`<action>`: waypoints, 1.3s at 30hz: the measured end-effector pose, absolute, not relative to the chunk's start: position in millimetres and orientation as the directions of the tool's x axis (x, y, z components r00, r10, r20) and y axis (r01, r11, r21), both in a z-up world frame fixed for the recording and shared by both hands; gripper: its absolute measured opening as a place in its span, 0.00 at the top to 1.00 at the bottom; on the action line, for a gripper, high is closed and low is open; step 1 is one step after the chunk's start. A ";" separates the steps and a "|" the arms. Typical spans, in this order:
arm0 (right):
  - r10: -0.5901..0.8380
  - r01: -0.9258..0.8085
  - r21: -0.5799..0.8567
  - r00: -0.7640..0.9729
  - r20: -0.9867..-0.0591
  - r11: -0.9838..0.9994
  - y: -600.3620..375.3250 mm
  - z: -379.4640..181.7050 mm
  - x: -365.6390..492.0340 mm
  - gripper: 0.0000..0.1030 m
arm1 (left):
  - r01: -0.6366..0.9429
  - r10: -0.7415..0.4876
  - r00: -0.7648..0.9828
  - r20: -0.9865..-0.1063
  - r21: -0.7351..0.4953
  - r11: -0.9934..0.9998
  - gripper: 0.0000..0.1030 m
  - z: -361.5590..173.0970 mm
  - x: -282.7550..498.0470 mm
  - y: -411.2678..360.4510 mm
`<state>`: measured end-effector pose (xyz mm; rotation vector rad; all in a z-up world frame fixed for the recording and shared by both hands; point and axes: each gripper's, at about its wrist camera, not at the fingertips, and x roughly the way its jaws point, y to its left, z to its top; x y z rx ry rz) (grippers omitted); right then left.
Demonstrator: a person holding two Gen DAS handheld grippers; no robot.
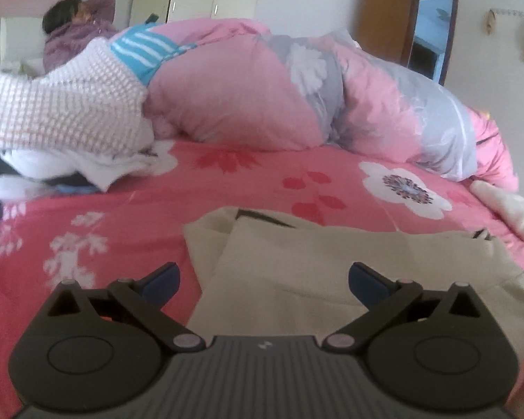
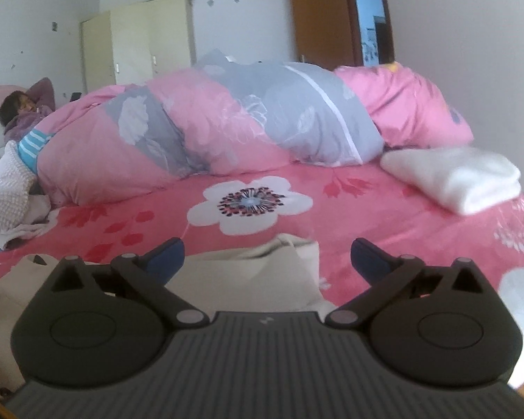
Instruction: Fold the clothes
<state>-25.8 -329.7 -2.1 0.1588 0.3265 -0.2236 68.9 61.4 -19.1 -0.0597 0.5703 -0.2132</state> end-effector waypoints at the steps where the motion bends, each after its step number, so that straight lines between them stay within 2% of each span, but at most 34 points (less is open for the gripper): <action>1: -0.185 0.236 0.119 0.926 -0.330 0.964 -330.7 -2.7 -22.4 0.01 | 0.191 -0.214 0.822 -0.527 -0.099 0.977 0.00 -20.1 72.5 58.7; 6: -0.157 0.197 0.093 0.934 -0.322 0.976 -327.6 -4.9 -3.8 0.01 | 0.242 -0.237 0.813 -0.532 -0.060 0.968 0.00 -24.1 90.6 49.6; 11: 0.004 0.028 0.094 0.944 -0.329 0.995 -318.3 -5.1 18.1 0.01 | 0.255 -0.243 0.789 -0.565 -0.058 0.965 0.02 -31.9 109.4 47.9; 17: 0.033 0.018 0.127 0.922 -0.386 0.992 -324.6 -13.7 34.3 0.01 | 0.272 -0.296 0.726 -0.621 -0.135 0.953 0.14 -41.2 130.7 57.6; 23: 0.065 0.077 0.299 0.896 -0.439 0.951 -372.5 -26.9 30.0 0.02 | 0.268 -0.342 0.665 -0.664 -0.215 0.939 0.25 -45.9 147.5 64.2; 26: 0.086 0.089 0.350 0.887 -0.454 0.933 -392.9 -35.0 30.6 0.09 | 0.256 -0.352 0.655 -0.669 -0.242 0.936 0.30 -46.2 152.5 67.5; 30: 0.146 0.075 0.417 0.868 -0.475 0.906 -410.7 -45.3 41.5 0.34 | 0.243 -0.358 0.653 -0.667 -0.263 0.934 0.37 -46.6 154.8 71.0; 35: 0.208 0.048 0.447 0.837 -0.506 0.893 -416.9 -53.3 61.4 0.42 | 0.236 -0.383 0.650 -0.656 -0.304 0.923 0.43 -46.9 155.9 77.9; 39: 0.236 0.026 0.455 0.827 -0.510 0.890 -417.5 -53.5 67.0 0.53 | 0.242 -0.437 0.651 -0.621 -0.376 0.895 0.45 -46.2 155.7 88.2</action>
